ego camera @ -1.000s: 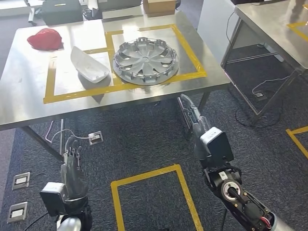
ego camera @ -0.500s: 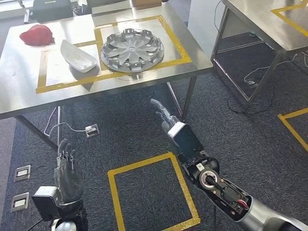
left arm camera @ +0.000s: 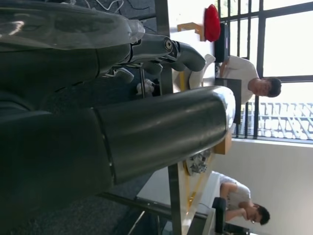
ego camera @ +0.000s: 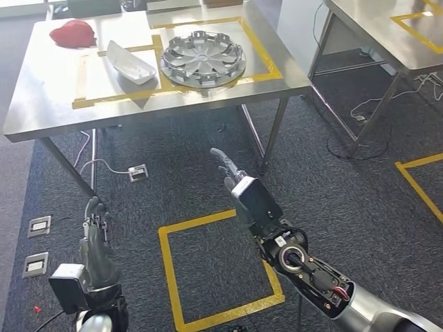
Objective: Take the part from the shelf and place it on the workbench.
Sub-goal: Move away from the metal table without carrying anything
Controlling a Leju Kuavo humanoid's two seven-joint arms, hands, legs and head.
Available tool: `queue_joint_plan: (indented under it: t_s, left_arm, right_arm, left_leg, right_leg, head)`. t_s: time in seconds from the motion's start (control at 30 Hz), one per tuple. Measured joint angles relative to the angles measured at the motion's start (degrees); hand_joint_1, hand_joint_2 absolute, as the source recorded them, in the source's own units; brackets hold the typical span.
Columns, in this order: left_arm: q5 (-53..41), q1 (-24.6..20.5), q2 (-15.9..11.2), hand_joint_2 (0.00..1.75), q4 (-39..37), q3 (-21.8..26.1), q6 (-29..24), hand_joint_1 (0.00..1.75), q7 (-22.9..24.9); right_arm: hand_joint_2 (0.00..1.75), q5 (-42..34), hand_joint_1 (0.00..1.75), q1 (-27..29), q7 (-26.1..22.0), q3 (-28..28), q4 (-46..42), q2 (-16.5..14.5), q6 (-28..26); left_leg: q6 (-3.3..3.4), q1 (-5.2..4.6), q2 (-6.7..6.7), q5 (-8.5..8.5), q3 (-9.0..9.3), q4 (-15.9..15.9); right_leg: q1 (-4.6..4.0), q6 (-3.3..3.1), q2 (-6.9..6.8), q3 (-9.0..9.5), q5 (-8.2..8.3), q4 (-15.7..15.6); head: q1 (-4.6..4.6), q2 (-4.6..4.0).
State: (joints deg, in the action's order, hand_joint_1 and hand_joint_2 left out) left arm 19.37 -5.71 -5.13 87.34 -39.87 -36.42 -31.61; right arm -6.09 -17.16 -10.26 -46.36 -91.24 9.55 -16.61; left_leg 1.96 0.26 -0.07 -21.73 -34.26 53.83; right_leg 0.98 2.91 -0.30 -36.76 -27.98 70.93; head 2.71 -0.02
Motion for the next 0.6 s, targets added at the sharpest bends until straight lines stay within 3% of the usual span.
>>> queue_joint_plan:
  t_s: [0.03,0.1,0.17,0.23,0.27,0.3,0.37,0.4,0.43,0.47,0.5,0.53,0.6]
  left_arm:
    - [0.0,0.0,0.0,0.00,0.0,0.0,-0.1,0.00,0.0]
    - [0.0,0.0,0.0,0.00,0.0,0.0,-0.2,0.00,0.0]
    - [0.0,0.0,-0.1,0.00,0.1,0.0,-0.2,0.00,-0.1]
    - [0.0,0.0,-0.1,0.00,0.1,0.0,-0.3,0.00,-0.1]
    - [0.1,0.1,-0.2,0.00,0.1,0.0,-0.3,0.00,-0.1]
    - [0.1,0.1,-0.2,0.00,0.1,0.0,-0.3,0.00,-0.1]
    - [0.1,0.1,-0.4,0.00,0.1,0.0,-0.3,0.00,-0.1]
    - [0.1,0.2,-0.4,0.00,0.1,0.0,-0.3,0.00,-0.1]
    - [0.1,0.2,-0.5,0.00,0.1,0.0,-0.4,0.00,-0.1]
    - [0.1,0.2,-0.5,0.00,0.1,0.0,-0.4,0.00,-0.1]
    - [0.2,0.2,-0.6,0.00,0.1,0.0,-0.4,0.00,-0.1]
    - [0.3,0.1,-0.6,0.00,0.1,0.0,-0.4,0.00,-0.1]
    - [0.4,0.1,-0.6,0.00,0.1,0.0,-0.4,0.00,-0.1]
  right_arm:
    - [0.00,-0.2,0.00,-0.2,0.0,-0.2,0.2,-0.1,0.0]
    - [0.00,-0.4,0.00,-0.7,-0.1,-0.5,0.4,-0.2,0.0]
    - [0.00,-0.5,0.00,-1.2,-0.2,-0.8,0.7,-0.3,0.0]
    - [0.00,-0.5,0.00,-1.4,-0.2,-1.0,1.0,-0.4,0.0]
    - [0.00,-0.5,0.00,-1.4,-0.2,-1.1,1.1,-0.4,0.0]
    - [0.00,-0.5,0.00,-1.5,-0.2,-1.2,1.3,-0.5,0.0]
    - [0.00,-0.5,0.00,-1.6,-0.2,-1.4,1.5,-0.7,0.0]
    - [0.00,-0.5,0.00,-1.6,-0.2,-1.6,1.6,-0.7,0.0]
    - [0.00,-0.6,0.00,-1.6,-0.2,-1.7,1.8,-0.7,0.0]
    - [0.00,-0.6,0.00,-1.6,-0.2,-1.8,1.9,-0.7,-0.1]
    - [0.00,-0.6,0.00,-1.6,-0.2,-1.9,2.0,-0.7,-0.1]
    - [0.00,-0.6,0.00,-1.6,-0.2,-2.0,2.1,-0.7,-0.2]
    - [0.00,-0.7,0.00,-1.6,-0.2,-2.1,2.1,-0.8,-0.3]
  left_leg:
    - [-0.20,0.00,-0.02,0.56,-0.82,0.2]
    - [-0.77,-0.13,-0.05,1.60,-1.91,0.6]
    - [-1.43,-0.13,0.05,2.75,-2.19,0.4]
    - [-2.10,-0.05,0.11,3.36,-2.57,0.1]
    - [-2.40,-0.02,0.10,2.22,-3.20,0.9]
    - [-2.67,0.00,0.08,-0.14,-4.16,2.9]
    - [-3.08,0.11,0.07,-6.61,-6.44,10.2]
    - [-3.24,0.12,0.07,-8.68,-7.25,14.3]
    - [-3.32,0.12,0.06,-9.15,-7.47,17.3]
    - [-3.28,0.11,0.06,-8.22,-6.86,18.7]
    - [-3.11,0.10,0.06,-6.50,-5.23,17.9]
    - [-2.80,0.05,0.05,-4.97,-2.59,15.2]
    - [-2.04,-0.12,0.04,-4.41,3.29,7.9]
  right_leg:
    - [-0.01,-0.20,0.03,2.78,1.29,-3.2]
    - [-0.26,-0.67,0.10,9.01,0.52,-12.1]
    - [-0.67,-1.13,0.18,11.73,-1.06,-17.2]
    - [-0.57,-1.79,0.10,10.88,-0.10,-17.7]
    - [-0.45,-2.21,0.00,10.21,0.59,-17.8]
    - [-0.29,-2.62,-0.13,9.39,1.39,-17.9]
    - [-0.30,-3.13,-0.25,7.61,2.88,-17.9]
    - [-0.35,-3.20,-0.27,6.67,3.60,-17.9]
    - [-0.39,-3.19,-0.27,5.73,4.28,-17.8]
    - [-0.44,-3.15,-0.27,4.78,4.95,-17.7]
    - [-0.49,-3.07,-0.26,3.85,5.59,-17.6]
    - [-0.54,-2.96,-0.22,3.08,6.19,-17.5]
    - [-0.59,-2.71,-0.16,2.19,7.08,-17.4]
  head:
    - [0.30,0.00]
    - [0.84,0.00]
    - [0.91,0.00]
    - [0.68,0.00]
    - [0.48,0.00]
    - [0.11,0.00]
    - [-0.79,0.00]
    - [-1.18,0.00]
    - [-1.48,0.00]
    - [-1.71,0.00]
    - [-1.87,0.00]
    - [-1.95,0.00]
    - [-2.01,0.00]
